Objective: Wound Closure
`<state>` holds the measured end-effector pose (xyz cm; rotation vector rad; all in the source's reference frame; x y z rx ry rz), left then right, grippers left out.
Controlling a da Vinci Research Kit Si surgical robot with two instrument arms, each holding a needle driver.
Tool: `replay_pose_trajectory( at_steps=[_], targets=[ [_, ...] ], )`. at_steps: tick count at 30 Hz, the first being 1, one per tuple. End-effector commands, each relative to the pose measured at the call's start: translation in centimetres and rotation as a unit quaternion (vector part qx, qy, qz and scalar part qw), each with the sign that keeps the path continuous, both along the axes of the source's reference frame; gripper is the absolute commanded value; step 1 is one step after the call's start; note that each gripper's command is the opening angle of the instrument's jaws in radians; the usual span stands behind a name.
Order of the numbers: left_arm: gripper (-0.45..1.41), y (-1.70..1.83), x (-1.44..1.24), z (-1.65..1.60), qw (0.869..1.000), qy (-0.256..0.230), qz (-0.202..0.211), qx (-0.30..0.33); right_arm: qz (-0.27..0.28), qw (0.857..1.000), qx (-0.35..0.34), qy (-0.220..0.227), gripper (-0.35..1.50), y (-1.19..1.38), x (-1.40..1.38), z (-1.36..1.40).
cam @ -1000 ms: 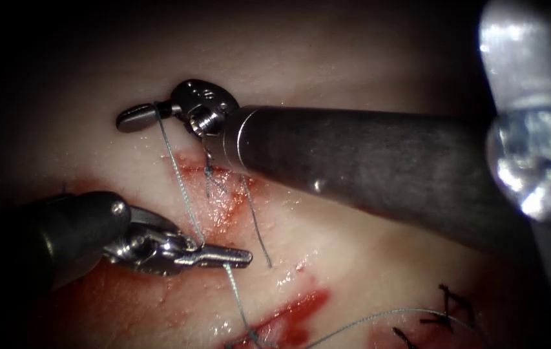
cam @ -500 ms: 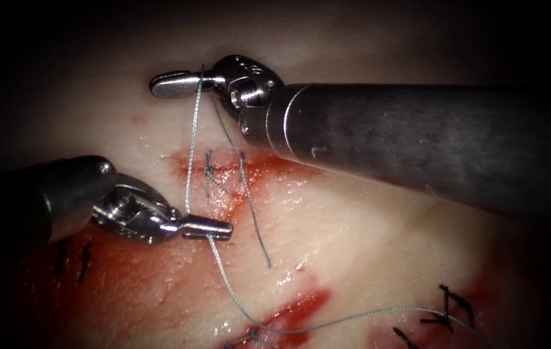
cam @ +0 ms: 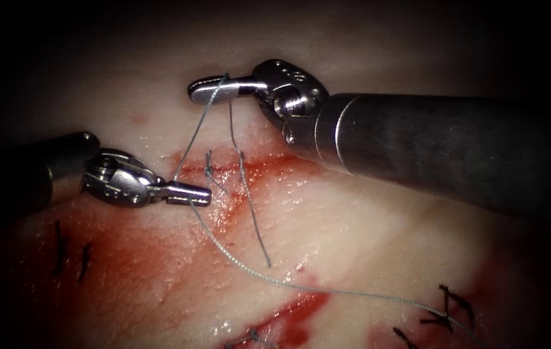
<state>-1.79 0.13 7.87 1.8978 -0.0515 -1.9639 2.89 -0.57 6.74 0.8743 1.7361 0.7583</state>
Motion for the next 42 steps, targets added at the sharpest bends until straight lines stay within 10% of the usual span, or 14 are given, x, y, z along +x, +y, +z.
replay_pose_trajectory(
  at_steps=[1, 13, 18, 25, 33, 34, 36, 42],
  targets=[
    [-0.45, 0.08, -0.05, 0.06, 1.0, -0.008, -0.002, 0.003, -0.003, 1.0, -0.004, 0.002, -0.11, 0.03, 0.11, 0.0],
    [-0.45, 0.17, -0.23, 0.1, 0.998, -0.053, 0.023, 0.036, -0.024, 1.0, -0.02, 0.003, 0.07, -0.04, 0.27, 0.03],
    [-0.45, 0.21, -0.31, 0.1, 0.998, -0.05, 0.031, 0.036, -0.031, 0.999, -0.03, 0.005, 0.69, -0.1, 0.43, 0.1],
    [-0.45, 0.32, -0.27, 0.07, 0.997, -0.052, 0.031, 0.039, -0.042, 0.998, -0.039, 0.005, 1.03, -0.23, 0.42, 0.08],
    [-0.45, 0.4, -0.24, 0.11, 0.997, -0.042, 0.047, 0.038, -0.158, 0.981, -0.11, 0.0, 0.91, -0.43, 0.26, -0.01],
    [-0.45, 0.38, -0.23, 0.12, 0.997, -0.04, 0.05, 0.037, -0.183, 0.975, -0.127, -0.001, 0.51, -0.44, 0.19, 0.0],
    [-0.45, 0.36, -0.21, 0.12, 0.997, -0.041, 0.051, 0.036, -0.199, 0.97, -0.14, -0.002, 0.39, -0.44, 0.15, 0.02],
    [-0.45, 0.3, -0.1, 0.08, 0.997, -0.044, 0.057, 0.036, -0.271, 0.943, -0.194, 0.001, 0.37, -0.47, 0.05, 0.13]
  ],
)
